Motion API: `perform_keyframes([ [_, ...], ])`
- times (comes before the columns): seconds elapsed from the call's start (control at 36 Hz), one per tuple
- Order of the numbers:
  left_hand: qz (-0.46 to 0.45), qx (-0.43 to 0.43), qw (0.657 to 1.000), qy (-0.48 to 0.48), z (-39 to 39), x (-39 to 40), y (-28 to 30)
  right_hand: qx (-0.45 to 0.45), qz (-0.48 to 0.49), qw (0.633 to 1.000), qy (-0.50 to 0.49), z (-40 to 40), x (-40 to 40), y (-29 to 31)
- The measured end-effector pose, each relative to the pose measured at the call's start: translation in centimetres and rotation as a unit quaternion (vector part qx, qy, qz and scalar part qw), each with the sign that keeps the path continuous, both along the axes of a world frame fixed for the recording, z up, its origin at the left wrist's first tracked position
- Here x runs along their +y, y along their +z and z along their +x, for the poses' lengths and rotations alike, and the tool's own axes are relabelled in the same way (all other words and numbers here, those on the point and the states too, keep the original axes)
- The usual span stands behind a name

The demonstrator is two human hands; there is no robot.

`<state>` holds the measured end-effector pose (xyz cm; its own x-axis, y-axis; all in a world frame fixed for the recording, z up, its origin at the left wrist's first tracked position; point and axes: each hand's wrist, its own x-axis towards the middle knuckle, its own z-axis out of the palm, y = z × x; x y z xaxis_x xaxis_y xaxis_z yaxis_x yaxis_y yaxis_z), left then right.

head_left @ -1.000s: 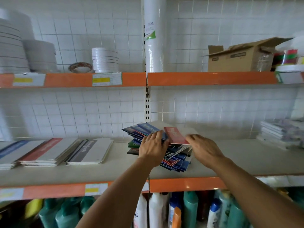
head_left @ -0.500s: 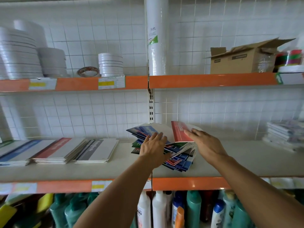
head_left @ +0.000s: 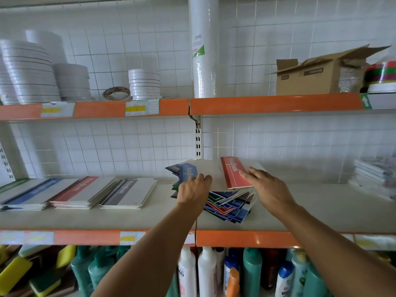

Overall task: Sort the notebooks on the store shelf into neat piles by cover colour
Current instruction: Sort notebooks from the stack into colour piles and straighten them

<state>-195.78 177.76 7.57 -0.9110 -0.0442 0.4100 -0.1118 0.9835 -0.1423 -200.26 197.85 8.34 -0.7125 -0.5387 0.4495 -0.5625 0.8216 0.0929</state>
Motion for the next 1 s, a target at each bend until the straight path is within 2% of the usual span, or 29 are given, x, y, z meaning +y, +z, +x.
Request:
perform_keyframes([
  [0.08, 0.018, 0.005, 1.000, 0.008, 0.8, -0.7, -0.2, 0.005, -0.001, 1.000, 0.013, -0.4, -0.3, -0.4],
  [0.19, 0.000, 0.045, 0.999, -0.004, 2.8, -2.3, -0.5, 0.008, -0.009, 0.999, 0.034, -0.8, -1.2, -0.5],
  [0.31, -0.001, 0.023, 1.000, 0.011, 5.1, -4.5, -1.1, 0.008, 0.002, 0.999, 0.037, -0.6, -3.2, -0.2],
  [0.39, 0.021, 0.075, 0.997, 0.008, 6.9, -6.5, -1.4, 0.005, 0.007, 0.999, 0.045, 0.1, -5.3, 0.0],
  [0.44, 0.042, 0.075, 0.996, 0.010, 7.9, -8.5, -1.6, 0.004, 0.009, 0.998, 0.056, 0.8, -6.8, 0.2],
  [0.56, -0.005, 0.087, 0.996, 0.028, 10.3, -12.2, -2.5, 0.002, -0.001, 0.996, 0.087, 2.5, -10.3, 0.7],
  [0.64, -0.017, 0.067, 0.997, 0.036, 12.3, -15.1, -2.7, 0.008, -0.013, 0.993, 0.115, 3.7, -13.1, 0.8],
  [0.75, -0.035, 0.084, 0.995, 0.050, 15.0, -19.3, -3.3, 0.011, -0.038, 0.989, 0.144, 5.1, -17.7, 0.3],
  [0.83, -0.041, 0.080, 0.995, 0.048, 16.6, -22.8, -4.2, 0.056, -0.056, 0.981, 0.179, 5.5, -21.5, -0.9],
  [0.92, -0.056, 0.081, 0.993, 0.068, 18.0, -26.2, -4.8, 0.097, -0.027, 0.979, 0.178, 6.0, -25.1, -2.0],
  [1.0, -0.003, 0.082, 0.994, 0.074, 19.4, -29.0, -5.4, 0.111, -0.014, 0.975, 0.193, 7.2, -28.4, -2.5],
])
